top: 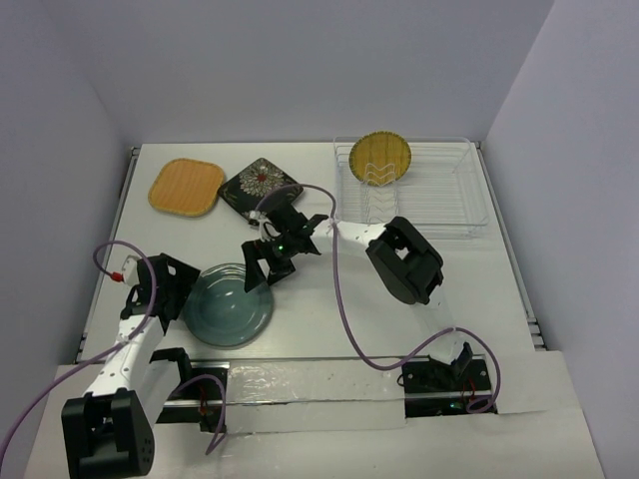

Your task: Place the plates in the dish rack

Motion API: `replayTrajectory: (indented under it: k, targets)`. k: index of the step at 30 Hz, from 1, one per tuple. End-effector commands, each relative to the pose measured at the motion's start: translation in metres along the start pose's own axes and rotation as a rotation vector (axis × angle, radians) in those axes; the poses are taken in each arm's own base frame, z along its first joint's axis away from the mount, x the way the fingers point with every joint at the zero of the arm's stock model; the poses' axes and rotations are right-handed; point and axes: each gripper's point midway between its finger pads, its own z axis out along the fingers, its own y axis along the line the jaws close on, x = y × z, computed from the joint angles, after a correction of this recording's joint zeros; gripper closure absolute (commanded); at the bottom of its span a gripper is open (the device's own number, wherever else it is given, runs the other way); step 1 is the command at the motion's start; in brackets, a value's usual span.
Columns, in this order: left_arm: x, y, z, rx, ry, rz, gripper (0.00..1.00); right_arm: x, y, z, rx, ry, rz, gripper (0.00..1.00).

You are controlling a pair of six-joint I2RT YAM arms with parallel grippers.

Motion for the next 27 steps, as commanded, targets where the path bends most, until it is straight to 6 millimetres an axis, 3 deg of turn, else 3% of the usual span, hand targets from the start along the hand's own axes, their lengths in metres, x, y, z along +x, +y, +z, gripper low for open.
replayTrajectory:
  k: [1, 7, 11, 14, 19, 27]
  targets:
    - [0.018, -0.014, -0.001, 0.120, 0.079, 0.008, 0.01, 0.032, 0.001, 0.014, -0.055, 0.100, 0.046, 0.05]
    - [0.041, -0.010, 0.003, 0.152, 0.161, -0.005, 0.01, 0.037, -0.001, 0.015, -0.046, 0.109, 0.083, 0.09]
    - [0.040, -0.012, 0.002, 0.169, 0.154, -0.021, 0.01, 0.028, -0.002, 0.013, -0.077, 0.072, 0.138, 0.38]
    - [0.042, -0.012, 0.000, 0.190, 0.148, -0.042, 0.01, 0.019, 0.005, 0.000, -0.154, 0.036, 0.178, 0.49]
    - [0.051, -0.015, 0.000, 0.214, 0.170, -0.063, 0.01, 0.001, 0.029, -0.017, -0.280, -0.017, 0.132, 0.48]
    - [0.059, -0.020, 0.000, 0.230, 0.182, -0.066, 0.01, -0.009, 0.056, -0.027, -0.416, -0.048, 0.097, 0.50]
